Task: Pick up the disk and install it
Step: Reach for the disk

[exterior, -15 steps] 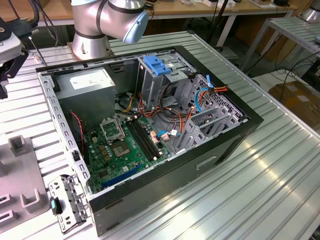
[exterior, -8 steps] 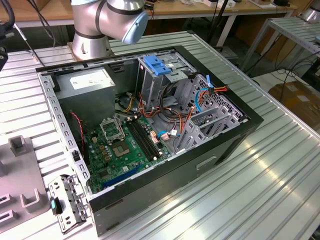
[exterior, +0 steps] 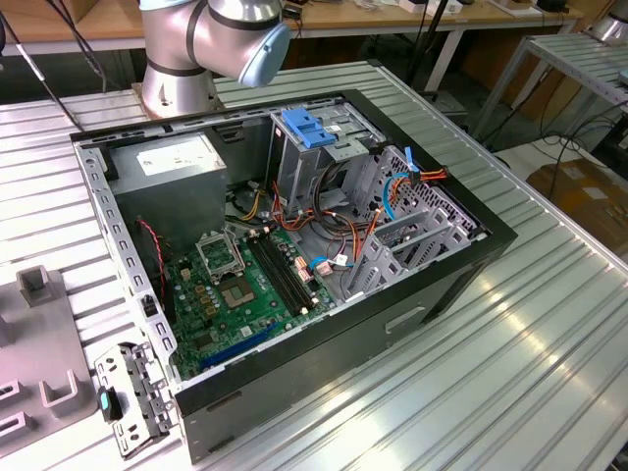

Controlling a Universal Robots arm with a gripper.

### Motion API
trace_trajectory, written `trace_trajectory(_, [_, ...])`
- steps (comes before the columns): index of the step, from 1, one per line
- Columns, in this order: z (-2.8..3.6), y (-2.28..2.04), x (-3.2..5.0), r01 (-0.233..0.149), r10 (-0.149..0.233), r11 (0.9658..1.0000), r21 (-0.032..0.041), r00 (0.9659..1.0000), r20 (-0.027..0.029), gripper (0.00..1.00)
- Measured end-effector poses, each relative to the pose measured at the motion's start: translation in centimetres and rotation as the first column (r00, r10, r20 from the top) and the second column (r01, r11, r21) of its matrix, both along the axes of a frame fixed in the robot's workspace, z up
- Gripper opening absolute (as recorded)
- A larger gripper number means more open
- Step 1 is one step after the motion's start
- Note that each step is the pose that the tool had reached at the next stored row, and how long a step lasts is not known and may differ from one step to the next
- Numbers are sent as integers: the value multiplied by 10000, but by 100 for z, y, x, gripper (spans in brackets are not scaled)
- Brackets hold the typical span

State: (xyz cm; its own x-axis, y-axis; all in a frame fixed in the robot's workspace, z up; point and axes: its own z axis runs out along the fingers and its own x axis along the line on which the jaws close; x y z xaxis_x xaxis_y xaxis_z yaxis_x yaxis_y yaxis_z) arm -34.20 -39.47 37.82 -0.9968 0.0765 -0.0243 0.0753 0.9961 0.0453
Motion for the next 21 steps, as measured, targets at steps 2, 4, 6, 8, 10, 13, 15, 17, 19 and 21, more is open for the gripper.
trace_trajectory(2, [0,0,0,0,0,10000,0,10000,1,11])
trace_trajectory(4, [0,0,-3,1,-1,10000,0,10000,0,11])
trace_trajectory(6, [0,1,-16,2,-2,10000,0,10000,0,11])
trace_trajectory(8, [-1,3,-56,0,0,10000,0,10000,0,11])
trace_trajectory(10, [-2,7,-119,0,0,10000,0,10000,1,11])
trace_trajectory(13, [-4,13,-177,1,-1,10000,0,10000,1,11])
trace_trajectory(15, [-5,16,-215,0,0,10000,0,10000,0,11])
trace_trajectory(17, [-6,21,-274,1,-1,10000,0,10000,0,11])
trace_trajectory(19, [-8,29,-339,0,0,10000,0,10000,1,11])
trace_trajectory(21, [-13,52,-433,1,-1,10000,0,10000,0,11])
